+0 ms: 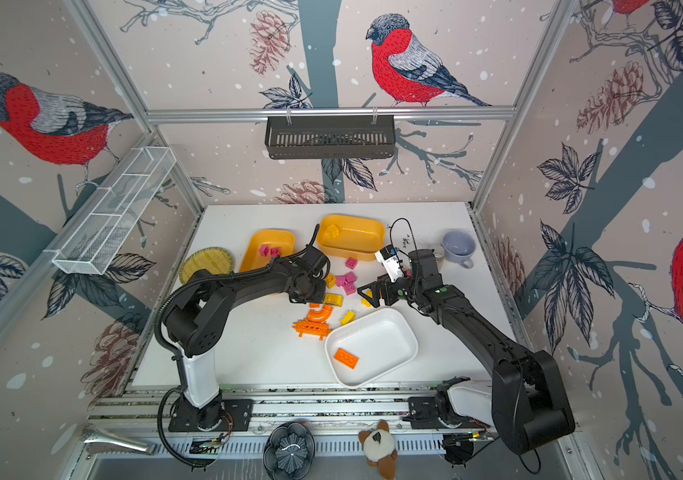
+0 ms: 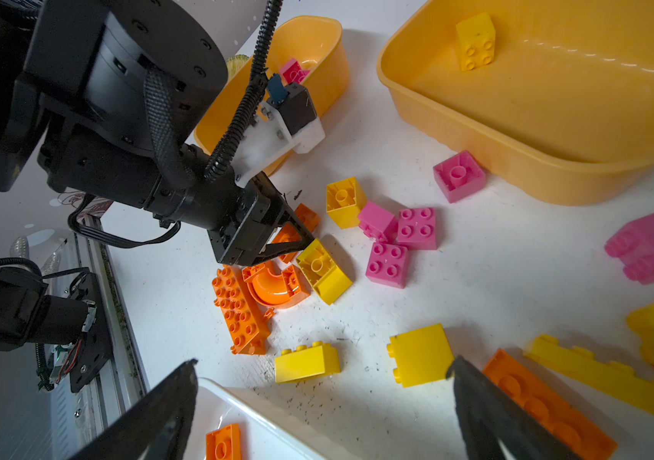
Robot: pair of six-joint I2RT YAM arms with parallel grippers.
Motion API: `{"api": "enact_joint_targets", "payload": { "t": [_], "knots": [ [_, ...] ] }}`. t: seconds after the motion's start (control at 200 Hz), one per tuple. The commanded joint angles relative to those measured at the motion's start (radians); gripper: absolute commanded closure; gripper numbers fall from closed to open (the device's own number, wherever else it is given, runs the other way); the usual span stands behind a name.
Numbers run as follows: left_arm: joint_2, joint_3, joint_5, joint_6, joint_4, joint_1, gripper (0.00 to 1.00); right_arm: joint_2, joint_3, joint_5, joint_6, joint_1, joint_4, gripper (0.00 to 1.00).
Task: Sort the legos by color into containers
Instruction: 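Move the left gripper back over the orange bricks in the pile, then grasp another orange brick with the left gripper and lift it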
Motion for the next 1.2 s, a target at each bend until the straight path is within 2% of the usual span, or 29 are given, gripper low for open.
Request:
{"api": "enact_joint_targets", "payload": {
  "t": [0.0,0.145,0.37,0.48,0.665,0.775,0.911,0.986,1.061,1.196],
  "knots": [
    [0.013,-0.005,-0.051,-0.011,-0.054,-0.008,0.56,0.000,0.005,0.014,0.005,0.002,0.028,0.01],
    [-0.003,0.014,-0.120,0.005,-0.092,-0.015,0.68,-0.004,0.007,0.019,0.005,0.002,0.029,0.01],
    [-0.049,0.095,-0.137,0.032,-0.150,-0.013,0.70,-0.002,0.010,0.022,0.007,0.002,0.034,0.01],
    [-0.064,0.156,-0.070,0.049,-0.167,-0.011,0.70,-0.003,0.015,0.023,0.008,0.002,0.034,0.01],
    [-0.116,0.207,0.162,0.112,-0.191,-0.048,0.71,-0.017,0.028,0.036,-0.009,-0.013,0.006,0.01],
    [-0.181,0.162,0.209,0.082,-0.192,-0.092,0.71,-0.035,0.026,0.040,-0.010,-0.026,0.001,0.01],
    [-0.258,0.083,0.266,0.022,-0.131,-0.099,0.71,-0.042,0.020,0.041,-0.013,-0.039,-0.006,0.01],
    [-0.278,0.062,0.318,0.000,-0.101,-0.109,0.71,-0.045,0.016,0.038,-0.015,-0.043,-0.009,0.01],
    [-0.273,0.061,0.319,-0.022,-0.130,-0.128,0.72,-0.049,0.016,0.037,-0.021,-0.048,-0.019,0.01],
    [-0.291,0.021,0.344,-0.067,-0.082,-0.218,0.72,-0.055,0.015,0.037,-0.033,-0.065,-0.040,0.01]
  ]
}}
